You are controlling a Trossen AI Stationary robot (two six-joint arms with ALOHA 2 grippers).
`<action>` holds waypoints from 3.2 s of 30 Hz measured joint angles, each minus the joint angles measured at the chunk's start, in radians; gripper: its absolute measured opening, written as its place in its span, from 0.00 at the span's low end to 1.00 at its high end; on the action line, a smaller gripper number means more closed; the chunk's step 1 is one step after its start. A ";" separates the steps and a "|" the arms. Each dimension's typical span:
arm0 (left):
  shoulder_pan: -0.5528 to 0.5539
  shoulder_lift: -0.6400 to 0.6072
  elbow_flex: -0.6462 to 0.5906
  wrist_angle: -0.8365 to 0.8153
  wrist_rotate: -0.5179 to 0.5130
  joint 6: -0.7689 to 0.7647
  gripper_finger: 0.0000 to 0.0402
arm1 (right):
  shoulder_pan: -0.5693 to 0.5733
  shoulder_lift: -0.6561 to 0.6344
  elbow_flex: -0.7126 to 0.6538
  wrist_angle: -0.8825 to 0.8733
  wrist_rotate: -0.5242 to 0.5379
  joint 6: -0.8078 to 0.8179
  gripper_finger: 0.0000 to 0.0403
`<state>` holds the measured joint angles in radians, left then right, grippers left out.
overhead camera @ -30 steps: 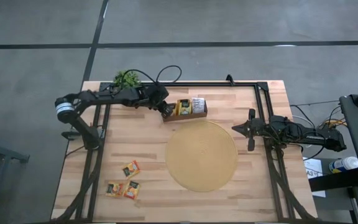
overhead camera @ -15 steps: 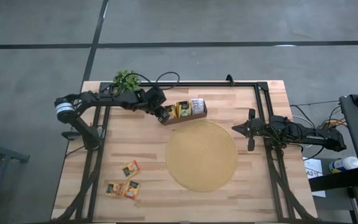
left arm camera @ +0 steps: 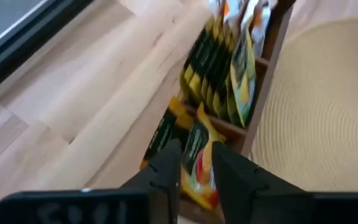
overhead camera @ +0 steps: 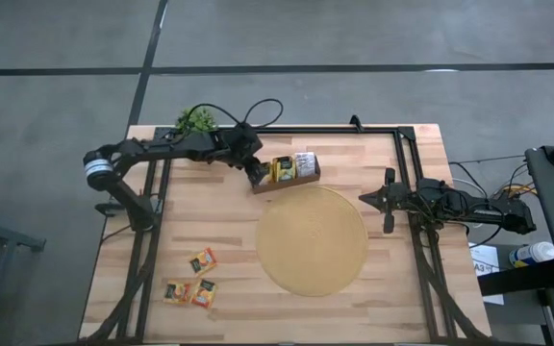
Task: Pick & Place Tea
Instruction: Put the orange tea bag into the left section of the wooden organizer
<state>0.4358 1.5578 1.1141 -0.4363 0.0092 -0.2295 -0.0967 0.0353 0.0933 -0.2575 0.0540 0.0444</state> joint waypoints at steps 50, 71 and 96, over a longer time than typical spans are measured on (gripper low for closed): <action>-0.678 -0.354 -0.089 -0.670 0.033 -1.277 0.55 | 0.000 0.000 0.000 0.000 0.000 0.000 0.02; -0.898 -0.276 -0.144 -0.487 0.212 -0.493 0.55 | 0.000 0.000 0.000 0.000 0.000 0.000 0.02; -0.899 -0.254 -0.474 -0.072 0.421 -0.315 0.55 | 0.000 0.000 0.000 0.000 0.000 0.000 0.02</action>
<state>-0.4629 1.3036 0.6397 -0.5084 0.4299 -0.5446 -0.0964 0.0357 0.0933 -0.2576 0.0538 0.0444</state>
